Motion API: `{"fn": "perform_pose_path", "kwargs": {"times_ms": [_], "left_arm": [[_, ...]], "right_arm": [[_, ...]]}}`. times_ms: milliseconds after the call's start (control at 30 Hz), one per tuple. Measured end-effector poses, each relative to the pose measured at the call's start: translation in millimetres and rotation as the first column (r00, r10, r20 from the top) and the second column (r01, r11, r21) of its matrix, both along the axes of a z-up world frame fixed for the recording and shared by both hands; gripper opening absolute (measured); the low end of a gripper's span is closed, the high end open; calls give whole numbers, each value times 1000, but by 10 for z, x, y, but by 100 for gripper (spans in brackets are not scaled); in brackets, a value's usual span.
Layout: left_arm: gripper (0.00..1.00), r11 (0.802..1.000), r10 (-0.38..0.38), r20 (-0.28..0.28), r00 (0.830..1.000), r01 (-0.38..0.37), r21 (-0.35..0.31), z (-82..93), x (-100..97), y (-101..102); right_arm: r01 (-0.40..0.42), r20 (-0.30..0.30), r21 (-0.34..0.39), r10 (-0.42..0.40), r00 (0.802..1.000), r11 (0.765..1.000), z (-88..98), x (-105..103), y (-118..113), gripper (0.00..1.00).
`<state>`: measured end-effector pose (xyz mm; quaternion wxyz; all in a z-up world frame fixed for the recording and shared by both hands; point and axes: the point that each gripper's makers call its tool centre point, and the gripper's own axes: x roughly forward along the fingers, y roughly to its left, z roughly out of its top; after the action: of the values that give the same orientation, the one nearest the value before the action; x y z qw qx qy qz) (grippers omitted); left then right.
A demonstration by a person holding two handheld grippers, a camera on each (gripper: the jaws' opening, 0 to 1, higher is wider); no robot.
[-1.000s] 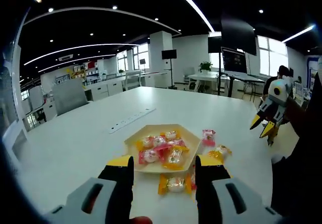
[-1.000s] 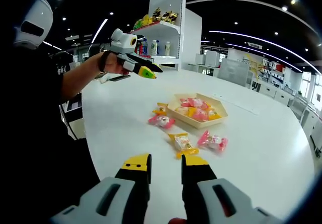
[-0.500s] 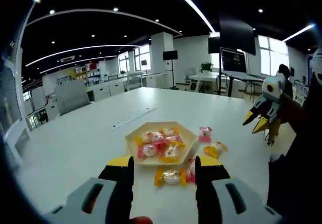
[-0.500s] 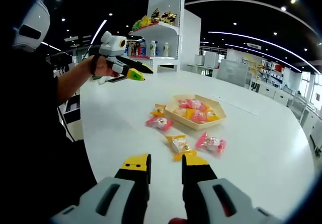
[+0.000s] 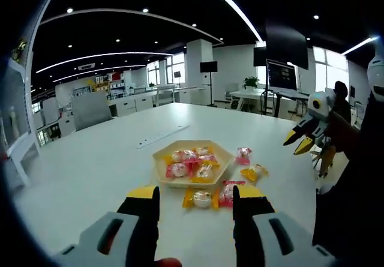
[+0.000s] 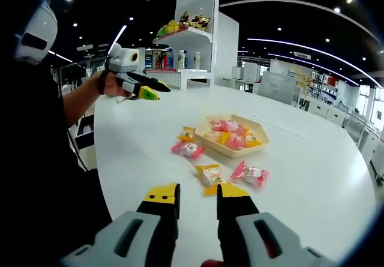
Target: Pick up the marshmallows scattered on the table and place them into the bowl on the table
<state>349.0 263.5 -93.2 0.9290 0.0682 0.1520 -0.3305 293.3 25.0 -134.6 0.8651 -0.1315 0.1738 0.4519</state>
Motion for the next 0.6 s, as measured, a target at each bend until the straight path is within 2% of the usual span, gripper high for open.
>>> {"fn": "perform_pose_path", "kwargs": {"times_ms": [600], "left_arm": [[49,1000,6,-17,1000,-7,-10,-76,-264,57]], "right_arm": [[-14,-1,3,14,1000,1000,-9,38,54,25]]}}
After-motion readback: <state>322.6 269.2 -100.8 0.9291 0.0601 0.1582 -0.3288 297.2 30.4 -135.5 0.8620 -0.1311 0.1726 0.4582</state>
